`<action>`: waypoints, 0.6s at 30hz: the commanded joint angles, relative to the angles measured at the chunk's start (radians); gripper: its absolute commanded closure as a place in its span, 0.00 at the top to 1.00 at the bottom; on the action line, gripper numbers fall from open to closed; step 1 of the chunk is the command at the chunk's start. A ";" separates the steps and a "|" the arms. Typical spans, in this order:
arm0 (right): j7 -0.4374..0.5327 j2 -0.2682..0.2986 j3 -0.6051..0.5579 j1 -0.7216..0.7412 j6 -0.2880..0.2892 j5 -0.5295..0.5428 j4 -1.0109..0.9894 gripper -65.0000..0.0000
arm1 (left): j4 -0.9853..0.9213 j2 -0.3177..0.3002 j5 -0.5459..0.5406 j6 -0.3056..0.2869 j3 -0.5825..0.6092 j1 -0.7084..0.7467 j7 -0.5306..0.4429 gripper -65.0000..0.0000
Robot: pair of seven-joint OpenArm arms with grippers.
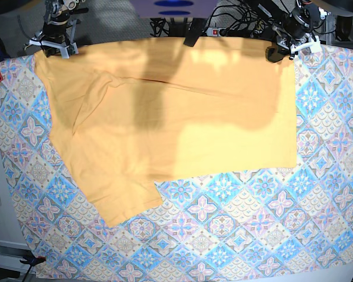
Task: Fold the T-shirt properly
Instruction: 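Hold the shirt edge with both grippers and release it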
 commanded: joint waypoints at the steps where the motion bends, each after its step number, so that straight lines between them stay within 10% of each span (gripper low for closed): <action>1: 0.001 0.012 0.011 -0.009 -0.022 -0.013 0.011 0.06 | 0.001 -0.009 0.035 0.030 -0.004 0.022 0.033 0.31; 18: -0.002 0.012 0.005 -0.011 -0.022 -0.013 0.011 0.06 | 0.001 0.025 0.035 0.034 -0.110 0.111 0.152 0.31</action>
